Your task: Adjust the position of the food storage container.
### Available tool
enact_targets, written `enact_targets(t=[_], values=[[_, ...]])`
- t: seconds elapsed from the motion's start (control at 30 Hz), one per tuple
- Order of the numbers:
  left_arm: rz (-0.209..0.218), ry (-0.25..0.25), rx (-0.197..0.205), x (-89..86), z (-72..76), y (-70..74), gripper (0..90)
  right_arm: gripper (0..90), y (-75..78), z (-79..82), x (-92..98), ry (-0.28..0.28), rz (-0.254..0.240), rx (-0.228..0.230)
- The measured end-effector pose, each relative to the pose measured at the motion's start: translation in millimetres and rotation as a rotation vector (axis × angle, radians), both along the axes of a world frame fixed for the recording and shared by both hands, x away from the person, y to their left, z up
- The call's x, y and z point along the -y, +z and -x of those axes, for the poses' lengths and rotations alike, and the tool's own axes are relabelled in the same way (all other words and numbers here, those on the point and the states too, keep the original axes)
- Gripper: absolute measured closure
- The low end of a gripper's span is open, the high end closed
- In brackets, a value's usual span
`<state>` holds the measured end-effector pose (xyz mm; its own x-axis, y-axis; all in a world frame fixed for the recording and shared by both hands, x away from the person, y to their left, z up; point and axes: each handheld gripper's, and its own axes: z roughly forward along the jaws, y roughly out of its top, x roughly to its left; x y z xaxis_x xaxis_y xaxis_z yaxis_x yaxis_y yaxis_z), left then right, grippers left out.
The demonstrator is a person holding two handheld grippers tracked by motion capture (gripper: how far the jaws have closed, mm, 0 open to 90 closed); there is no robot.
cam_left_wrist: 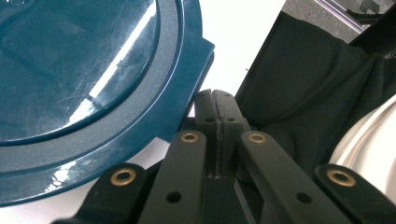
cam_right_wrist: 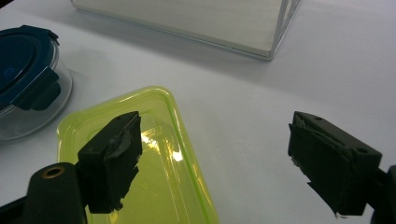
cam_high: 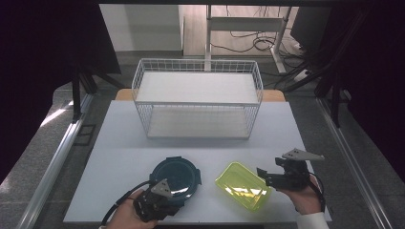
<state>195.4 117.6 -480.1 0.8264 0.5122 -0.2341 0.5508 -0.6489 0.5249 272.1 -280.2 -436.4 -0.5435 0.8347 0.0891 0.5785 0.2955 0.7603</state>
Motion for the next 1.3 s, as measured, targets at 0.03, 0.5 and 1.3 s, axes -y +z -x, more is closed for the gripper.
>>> enact_targets(t=[0.03,0.5,1.3], values=[[0.0,0.0,0.0,0.0,0.0,0.0,90.0,17.4,-0.3,-0.2,-0.1,0.002,0.002,0.001],[-0.001,0.018,0.031,2.7,-8.9,-1.0,90.0,17.4,-0.4,-0.1,-0.4,0.001,0.003,0.003],[0.044,0.071,0.027,3.3,-58.9,-3.6,90.0,17.5,-1.1,-0.1,-1.6,0.007,0.009,0.004]])
